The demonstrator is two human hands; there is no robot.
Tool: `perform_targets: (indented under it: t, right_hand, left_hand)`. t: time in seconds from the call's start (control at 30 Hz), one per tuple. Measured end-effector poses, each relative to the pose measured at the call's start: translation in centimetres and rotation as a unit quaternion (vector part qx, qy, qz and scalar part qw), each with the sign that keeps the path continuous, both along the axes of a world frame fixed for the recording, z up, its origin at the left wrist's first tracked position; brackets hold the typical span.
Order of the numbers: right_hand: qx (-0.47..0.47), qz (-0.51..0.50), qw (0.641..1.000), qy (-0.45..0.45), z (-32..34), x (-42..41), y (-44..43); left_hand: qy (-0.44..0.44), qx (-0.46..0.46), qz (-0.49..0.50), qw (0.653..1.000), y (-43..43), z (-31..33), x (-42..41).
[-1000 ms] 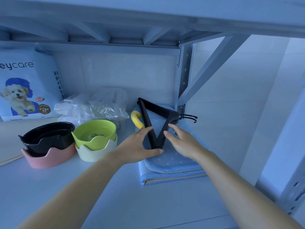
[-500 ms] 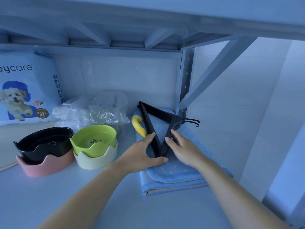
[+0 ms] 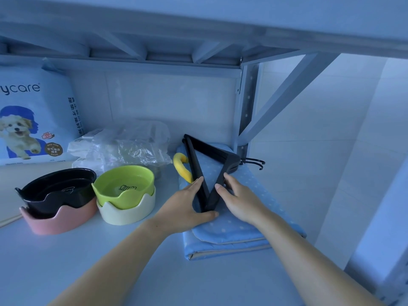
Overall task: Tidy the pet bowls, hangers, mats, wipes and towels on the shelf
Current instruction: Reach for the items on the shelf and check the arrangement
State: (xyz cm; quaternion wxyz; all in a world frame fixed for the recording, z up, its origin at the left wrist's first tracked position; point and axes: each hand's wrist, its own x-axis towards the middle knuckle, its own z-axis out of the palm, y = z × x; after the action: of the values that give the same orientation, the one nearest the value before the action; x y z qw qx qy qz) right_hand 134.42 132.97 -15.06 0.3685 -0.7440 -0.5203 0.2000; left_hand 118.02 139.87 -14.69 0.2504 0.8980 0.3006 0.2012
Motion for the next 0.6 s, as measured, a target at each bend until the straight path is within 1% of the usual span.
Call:
perform_targets:
  t: [0.13, 0.37, 0.6]
  right_hand:
    - [-0.005, 0.003, 1.000, -0.003, 0.1, -0.8, 0.2]
    - [0.002, 0.021, 1.000, 0.020, 0.1, -2.7, 0.6]
    - [-0.006, 0.021, 1.000, 0.014, 0.4, -3.9, 1.2]
  left_hand:
    - [0.002, 0.005, 0.009, 1.000, -0.1, 0.2, -0.8]
    - [-0.002, 0.001, 0.033, 0.999, 0.1, 0.1, -2.8]
    - [-0.008, -0.003, 0.037, 0.999, 0.5, 0.1, -3.6]
